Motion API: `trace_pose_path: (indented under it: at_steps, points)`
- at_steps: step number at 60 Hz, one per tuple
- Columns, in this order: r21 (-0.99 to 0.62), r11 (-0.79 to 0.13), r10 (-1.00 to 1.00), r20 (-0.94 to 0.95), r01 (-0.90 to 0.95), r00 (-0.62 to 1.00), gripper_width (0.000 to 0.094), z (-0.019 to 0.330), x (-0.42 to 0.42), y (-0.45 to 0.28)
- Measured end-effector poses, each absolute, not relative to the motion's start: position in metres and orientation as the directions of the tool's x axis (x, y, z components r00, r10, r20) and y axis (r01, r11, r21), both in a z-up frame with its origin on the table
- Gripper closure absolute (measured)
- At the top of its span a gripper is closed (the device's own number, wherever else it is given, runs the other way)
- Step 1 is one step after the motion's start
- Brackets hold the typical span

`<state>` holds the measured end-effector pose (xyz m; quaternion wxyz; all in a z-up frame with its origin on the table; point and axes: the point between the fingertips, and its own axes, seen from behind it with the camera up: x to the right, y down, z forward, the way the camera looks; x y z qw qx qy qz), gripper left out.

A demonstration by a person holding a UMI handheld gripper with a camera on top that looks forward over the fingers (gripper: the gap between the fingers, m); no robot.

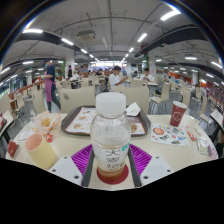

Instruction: Pour water

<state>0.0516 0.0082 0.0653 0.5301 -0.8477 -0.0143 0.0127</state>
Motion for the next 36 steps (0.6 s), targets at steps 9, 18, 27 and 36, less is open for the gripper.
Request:
trace_pose_path:
  at_steps: [9, 18, 27, 36]
  points:
    - [-0.872, -0.489, 0.021, -0.003, 0.008, 1.000, 0.0100, 0.083, 0.051, -0.022]
    - [-0.838, -0.546, -0.008, 0.010, 0.005, 1.000, 0.0094, 0.120, 0.050, -0.081]
    - [-0.826, -0.563, -0.043, 0.055, 0.021, 0.998, 0.0088, 0.160, 0.048, -0.141]
    - [-0.835, -0.550, -0.070, 0.065, 0.016, 0.995, 0.0088, 0.189, 0.047, -0.177]
